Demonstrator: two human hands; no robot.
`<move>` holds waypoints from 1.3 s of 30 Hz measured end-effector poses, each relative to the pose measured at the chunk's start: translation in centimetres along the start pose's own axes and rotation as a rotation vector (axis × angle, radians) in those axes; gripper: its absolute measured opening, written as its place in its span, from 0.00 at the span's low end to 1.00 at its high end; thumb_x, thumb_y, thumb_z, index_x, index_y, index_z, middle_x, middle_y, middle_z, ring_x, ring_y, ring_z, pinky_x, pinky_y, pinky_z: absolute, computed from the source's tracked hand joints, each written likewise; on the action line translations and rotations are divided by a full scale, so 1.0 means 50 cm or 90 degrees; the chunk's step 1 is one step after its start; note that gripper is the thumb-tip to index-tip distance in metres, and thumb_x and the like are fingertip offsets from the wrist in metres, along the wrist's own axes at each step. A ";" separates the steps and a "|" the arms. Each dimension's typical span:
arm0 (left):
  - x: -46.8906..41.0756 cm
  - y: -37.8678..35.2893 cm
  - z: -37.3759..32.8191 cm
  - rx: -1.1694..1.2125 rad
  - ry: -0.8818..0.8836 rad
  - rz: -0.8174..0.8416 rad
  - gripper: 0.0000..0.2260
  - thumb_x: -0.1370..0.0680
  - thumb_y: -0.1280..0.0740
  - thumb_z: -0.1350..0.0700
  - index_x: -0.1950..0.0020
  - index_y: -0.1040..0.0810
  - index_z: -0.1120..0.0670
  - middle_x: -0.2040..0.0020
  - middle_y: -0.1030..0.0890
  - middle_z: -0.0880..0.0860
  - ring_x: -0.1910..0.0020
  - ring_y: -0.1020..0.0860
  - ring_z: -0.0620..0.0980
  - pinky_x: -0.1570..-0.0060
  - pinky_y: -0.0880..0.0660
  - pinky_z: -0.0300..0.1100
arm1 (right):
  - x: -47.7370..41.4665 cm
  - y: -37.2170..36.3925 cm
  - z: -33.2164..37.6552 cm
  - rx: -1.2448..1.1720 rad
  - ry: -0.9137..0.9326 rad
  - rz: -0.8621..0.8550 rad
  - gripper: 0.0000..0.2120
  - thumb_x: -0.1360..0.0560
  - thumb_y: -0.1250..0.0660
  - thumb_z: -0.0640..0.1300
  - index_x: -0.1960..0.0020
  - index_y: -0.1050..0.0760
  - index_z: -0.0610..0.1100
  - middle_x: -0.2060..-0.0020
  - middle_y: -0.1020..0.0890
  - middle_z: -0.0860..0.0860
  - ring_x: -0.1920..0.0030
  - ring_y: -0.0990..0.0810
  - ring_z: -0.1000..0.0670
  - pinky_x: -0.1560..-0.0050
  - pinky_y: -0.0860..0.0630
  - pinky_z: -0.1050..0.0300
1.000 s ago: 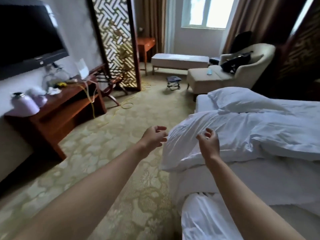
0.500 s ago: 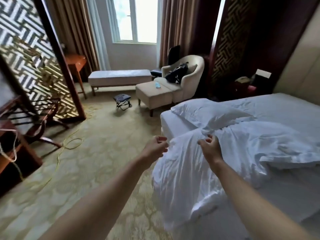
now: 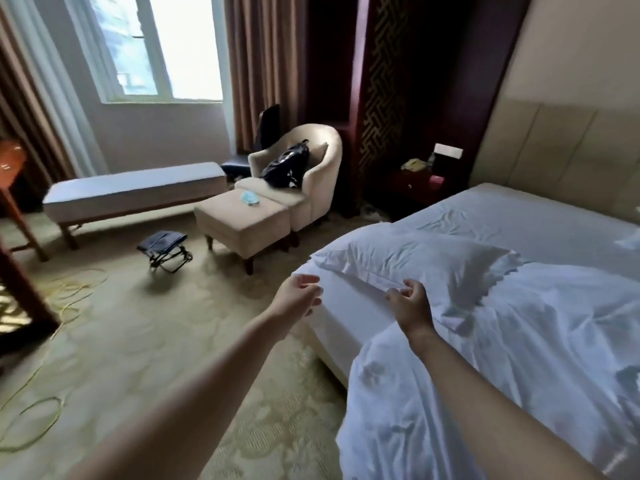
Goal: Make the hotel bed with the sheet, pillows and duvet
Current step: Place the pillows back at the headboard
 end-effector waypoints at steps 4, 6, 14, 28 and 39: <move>-0.207 0.090 -0.033 -0.026 -0.001 0.083 0.12 0.23 0.37 0.61 0.40 0.25 0.53 0.47 0.18 0.55 0.54 0.20 0.49 0.49 0.24 0.46 | -0.081 -0.127 0.028 -0.029 -0.058 -0.079 0.25 0.26 0.33 0.41 0.31 0.34 0.40 0.39 0.26 0.43 0.42 0.25 0.43 0.47 0.31 0.54; -0.306 0.113 -0.046 -0.044 -0.002 0.114 0.11 0.23 0.37 0.61 0.41 0.24 0.53 0.48 0.18 0.54 0.53 0.20 0.50 0.53 0.25 0.44 | -0.119 -0.172 0.043 -0.029 -0.088 -0.115 0.27 0.27 0.33 0.43 0.30 0.34 0.40 0.39 0.25 0.43 0.42 0.25 0.43 0.47 0.30 0.54; -0.695 0.090 -0.075 -0.114 -0.024 0.261 0.14 0.25 0.37 0.59 0.39 0.24 0.52 0.52 0.17 0.51 0.54 0.19 0.49 0.55 0.23 0.42 | -0.383 -0.311 0.067 -0.060 -0.152 -0.236 0.25 0.27 0.34 0.46 0.31 0.34 0.43 0.42 0.27 0.47 0.42 0.26 0.43 0.46 0.31 0.54; -1.281 -0.109 -0.212 -0.204 -0.047 0.485 0.15 0.22 0.37 0.60 0.36 0.26 0.55 0.45 0.19 0.55 0.51 0.19 0.49 0.54 0.24 0.41 | -0.831 -0.378 0.091 -0.113 -0.258 -0.434 0.26 0.24 0.34 0.45 0.28 0.36 0.44 0.35 0.28 0.44 0.38 0.27 0.44 0.40 0.31 0.52; -1.635 -0.360 -0.244 -0.359 -0.104 0.808 0.12 0.22 0.36 0.59 0.39 0.26 0.52 0.47 0.19 0.52 0.50 0.20 0.48 0.50 0.23 0.43 | -1.023 -0.484 0.044 -0.146 -0.404 -0.793 0.28 0.25 0.34 0.45 0.27 0.36 0.42 0.30 0.32 0.42 0.33 0.30 0.42 0.36 0.32 0.50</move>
Point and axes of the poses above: each hand's wrist, its own x-axis away from the middle knuckle, its own y-axis out of the back of the hand, z = x × y, the point moved 5 cm from there along -x, towards the middle knuckle
